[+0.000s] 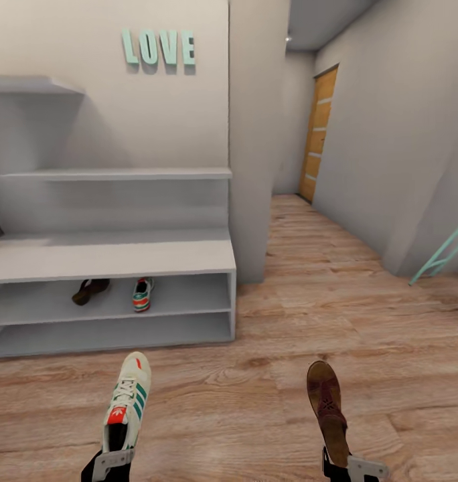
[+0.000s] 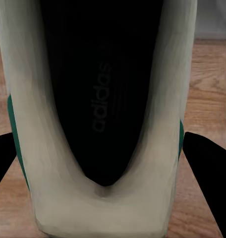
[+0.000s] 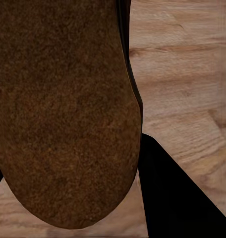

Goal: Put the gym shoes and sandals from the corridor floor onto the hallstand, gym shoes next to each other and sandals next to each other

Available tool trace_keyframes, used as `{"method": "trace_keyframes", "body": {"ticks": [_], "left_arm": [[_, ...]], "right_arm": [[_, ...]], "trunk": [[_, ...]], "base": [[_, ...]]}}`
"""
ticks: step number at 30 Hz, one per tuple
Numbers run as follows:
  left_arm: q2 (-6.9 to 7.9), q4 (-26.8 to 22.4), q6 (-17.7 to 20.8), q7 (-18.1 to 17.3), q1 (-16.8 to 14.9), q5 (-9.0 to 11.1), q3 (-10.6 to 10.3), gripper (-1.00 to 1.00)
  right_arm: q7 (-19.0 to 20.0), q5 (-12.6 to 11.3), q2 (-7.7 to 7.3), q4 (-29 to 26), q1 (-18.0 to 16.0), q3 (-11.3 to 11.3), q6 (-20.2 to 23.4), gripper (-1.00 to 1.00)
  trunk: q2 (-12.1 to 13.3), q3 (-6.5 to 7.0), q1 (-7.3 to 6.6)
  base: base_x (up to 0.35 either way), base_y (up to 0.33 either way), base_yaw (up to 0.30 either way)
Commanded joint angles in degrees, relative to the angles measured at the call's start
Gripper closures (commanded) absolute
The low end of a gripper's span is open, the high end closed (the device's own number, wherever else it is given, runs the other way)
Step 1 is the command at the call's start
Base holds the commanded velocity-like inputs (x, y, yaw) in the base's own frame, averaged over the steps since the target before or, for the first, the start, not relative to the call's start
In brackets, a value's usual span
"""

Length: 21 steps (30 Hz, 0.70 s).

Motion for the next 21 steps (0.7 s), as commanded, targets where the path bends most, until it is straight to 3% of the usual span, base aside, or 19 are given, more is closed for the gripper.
{"method": "trace_keyframes", "body": {"ticks": [1,9,10,12,18,19,21], "left_arm": [[-0.08,0.0,-0.1,-0.3,0.0,-0.4,0.4,1.0],[-0.26,0.1,1.8,-0.4,-0.6,-0.7,0.0,1.0],[-0.41,-0.6,6.2,-0.4,-1.1,-0.9,-0.1,1.0],[-0.45,-0.9,8.6,-0.4,-1.7,-0.9,-0.1,1.0],[-0.44,-1.5,21.1,-0.4,-9.7,-1.1,-0.2,1.0],[-0.55,-1.6,31.2,-0.4,-16.9,-1.7,-0.3,1.0],[-0.94,-1.5,37.0,-0.5,-21.0,-2.9,-0.3,1.0]], "right_arm": [[-0.2,0.4,0.02,0.1,-0.1,-0.2,-0.1,1.0],[-0.1,0.4,0.03,0.0,-0.1,-0.2,-0.2,1.0],[-0.1,0.4,0.03,-0.1,-0.1,-0.2,-0.1,1.0],[0.0,0.4,0.02,-0.1,-0.1,-0.2,-0.1,1.0],[-0.1,0.4,0.02,-0.4,-0.1,-0.3,-0.2,1.0],[-0.2,0.3,0.02,-0.6,-0.1,-0.4,-0.1,1.0],[-0.2,0.3,-0.01,-0.6,-0.1,-0.4,-0.2,1.0]], "trunk": [[0.0,-0.05,-0.01],[0.0,-0.05,-0.01],[0.0,-0.05,-0.01],[0.0,-0.05,-0.01],[0.0,-0.05,-0.01],[0.0,-0.05,-0.01],[0.0,-0.05,-0.01]], "base": [[0.0,0.0,-0.264],[0.0,0.0,-0.117],[0.0,0.0,-0.007],[0.0,0.0,-0.005],[0.0,0.0,-0.001],[0.0,0.0,0.0],[0.0,0.0,0.0]]}}
